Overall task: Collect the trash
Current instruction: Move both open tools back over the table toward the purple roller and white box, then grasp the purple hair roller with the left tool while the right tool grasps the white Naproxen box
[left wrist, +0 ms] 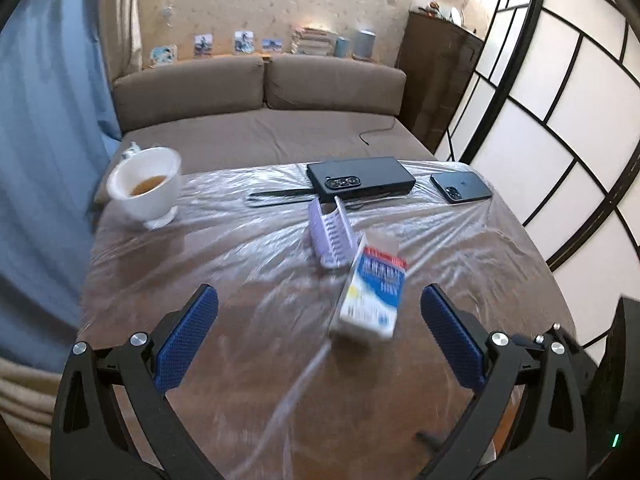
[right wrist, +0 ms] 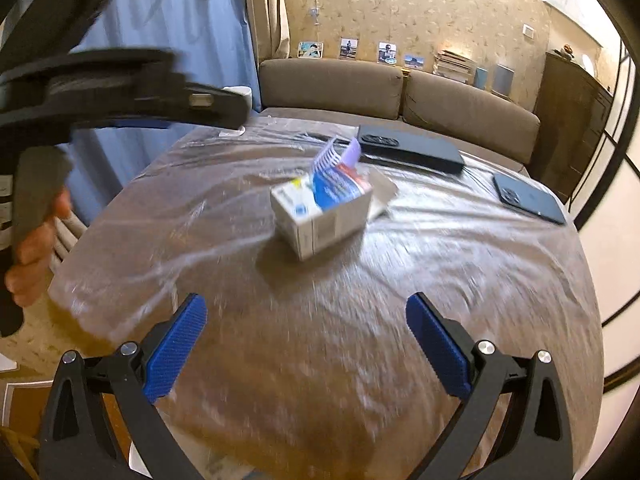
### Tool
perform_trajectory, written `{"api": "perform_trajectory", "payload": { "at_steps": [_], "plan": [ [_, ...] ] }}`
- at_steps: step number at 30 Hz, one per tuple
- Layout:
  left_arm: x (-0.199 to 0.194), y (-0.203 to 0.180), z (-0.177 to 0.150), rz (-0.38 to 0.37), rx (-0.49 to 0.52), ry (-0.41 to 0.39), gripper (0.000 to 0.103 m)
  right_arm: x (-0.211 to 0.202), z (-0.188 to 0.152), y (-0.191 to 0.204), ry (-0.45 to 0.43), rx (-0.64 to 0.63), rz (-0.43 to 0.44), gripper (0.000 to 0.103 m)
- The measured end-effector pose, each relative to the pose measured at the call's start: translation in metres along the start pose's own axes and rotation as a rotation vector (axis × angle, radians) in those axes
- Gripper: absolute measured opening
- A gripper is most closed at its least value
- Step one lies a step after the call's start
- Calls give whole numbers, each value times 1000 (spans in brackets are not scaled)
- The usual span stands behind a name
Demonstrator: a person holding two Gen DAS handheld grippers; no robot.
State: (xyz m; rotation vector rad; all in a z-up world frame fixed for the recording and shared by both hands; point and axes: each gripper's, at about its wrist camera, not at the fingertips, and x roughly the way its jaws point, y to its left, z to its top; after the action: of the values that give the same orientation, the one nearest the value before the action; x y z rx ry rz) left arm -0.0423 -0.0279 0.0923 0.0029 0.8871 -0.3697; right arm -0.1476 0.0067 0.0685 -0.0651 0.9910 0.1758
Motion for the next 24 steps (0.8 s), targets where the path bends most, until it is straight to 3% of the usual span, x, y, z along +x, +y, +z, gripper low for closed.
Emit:
{"api": "perform_trajectory", "payload": {
  "at_steps": [10, 24],
  "plan": [
    [77, 10, 32, -58, -16, 129, 102, 59, 34, 6, 38, -35, -12, 98],
    [134, 24, 47, -85, -18, 216, 102, 98, 59, -3, 85, -32, -2, 98]
  ]
}}
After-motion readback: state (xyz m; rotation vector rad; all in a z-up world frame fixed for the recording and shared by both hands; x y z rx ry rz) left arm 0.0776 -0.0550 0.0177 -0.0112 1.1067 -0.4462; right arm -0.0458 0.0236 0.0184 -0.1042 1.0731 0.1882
